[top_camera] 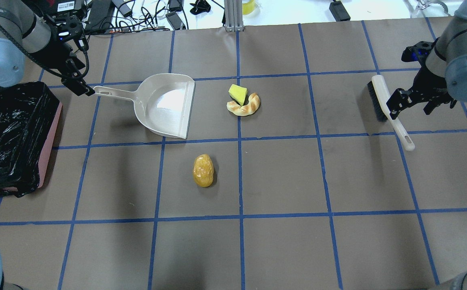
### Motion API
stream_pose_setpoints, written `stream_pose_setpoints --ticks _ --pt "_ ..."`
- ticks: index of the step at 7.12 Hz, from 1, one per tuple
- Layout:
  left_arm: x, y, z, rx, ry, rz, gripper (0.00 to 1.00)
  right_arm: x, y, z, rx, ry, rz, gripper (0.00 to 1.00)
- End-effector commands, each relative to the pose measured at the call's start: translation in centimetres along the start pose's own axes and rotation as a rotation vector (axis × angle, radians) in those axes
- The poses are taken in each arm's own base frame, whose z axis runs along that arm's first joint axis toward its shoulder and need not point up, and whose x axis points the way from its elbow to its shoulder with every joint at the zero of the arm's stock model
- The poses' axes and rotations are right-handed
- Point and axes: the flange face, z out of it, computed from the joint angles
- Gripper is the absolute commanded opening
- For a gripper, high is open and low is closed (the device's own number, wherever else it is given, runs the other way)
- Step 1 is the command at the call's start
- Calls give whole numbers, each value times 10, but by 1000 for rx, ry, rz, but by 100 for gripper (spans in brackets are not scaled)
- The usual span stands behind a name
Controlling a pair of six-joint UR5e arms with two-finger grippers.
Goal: Sweep and dump trash into bin
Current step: 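Lower the left gripper to the dustpan handle while the right descends to the brush, then close the left gripper on the dustpan handle while the right gripper grasps the brush handle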
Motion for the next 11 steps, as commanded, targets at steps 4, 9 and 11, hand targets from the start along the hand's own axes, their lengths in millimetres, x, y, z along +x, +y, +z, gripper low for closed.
stream_pose_setpoints --ticks 4,9,11 --pt "-30 5 66 89 -37 293 100 4 4 41 -79 -31 24 85" --pt "-21 8 92 124 30 358 100 2 7 47 -96 -38 24 48" --pt "-24 9 95 118 48 320 100 0 10 49 -120 -51 21 15"
